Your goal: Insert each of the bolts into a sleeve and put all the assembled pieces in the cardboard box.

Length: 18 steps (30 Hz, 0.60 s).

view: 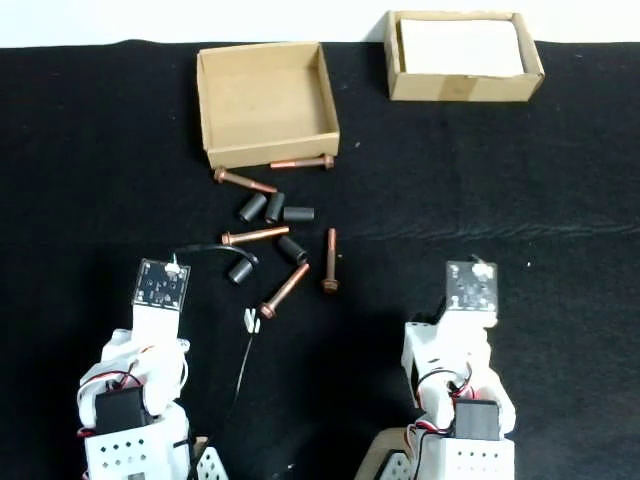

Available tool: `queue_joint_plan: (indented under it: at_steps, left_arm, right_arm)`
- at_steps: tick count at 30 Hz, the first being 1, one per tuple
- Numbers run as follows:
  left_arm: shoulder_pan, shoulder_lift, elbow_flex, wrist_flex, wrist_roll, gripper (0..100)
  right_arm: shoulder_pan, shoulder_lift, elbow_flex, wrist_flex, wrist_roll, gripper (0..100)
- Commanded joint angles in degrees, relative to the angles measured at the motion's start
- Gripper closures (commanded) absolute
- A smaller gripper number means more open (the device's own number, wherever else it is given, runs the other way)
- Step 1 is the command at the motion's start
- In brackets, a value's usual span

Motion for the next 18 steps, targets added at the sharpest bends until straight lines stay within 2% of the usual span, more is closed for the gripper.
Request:
queue_joint_plan:
  at_steps: [1,8,18]
  left_arm:
    - [-0.57,0.13,-3.03,0.26,-0.18,99]
    - [-0.57,7.25,-5.58,-0.44,-0.44,99]
    - [-0.57,38.9,-15.25,-10.99,-1.41,99]
  right_arm:
    - [-3.91,-0.84,7.25,1.01,-2.99,98.1]
    - [-6.2,-0.4,7.25,1.19,-2.9,98.1]
    - [-6.37,-0.31,2.59,1.54,-2.64,98.1]
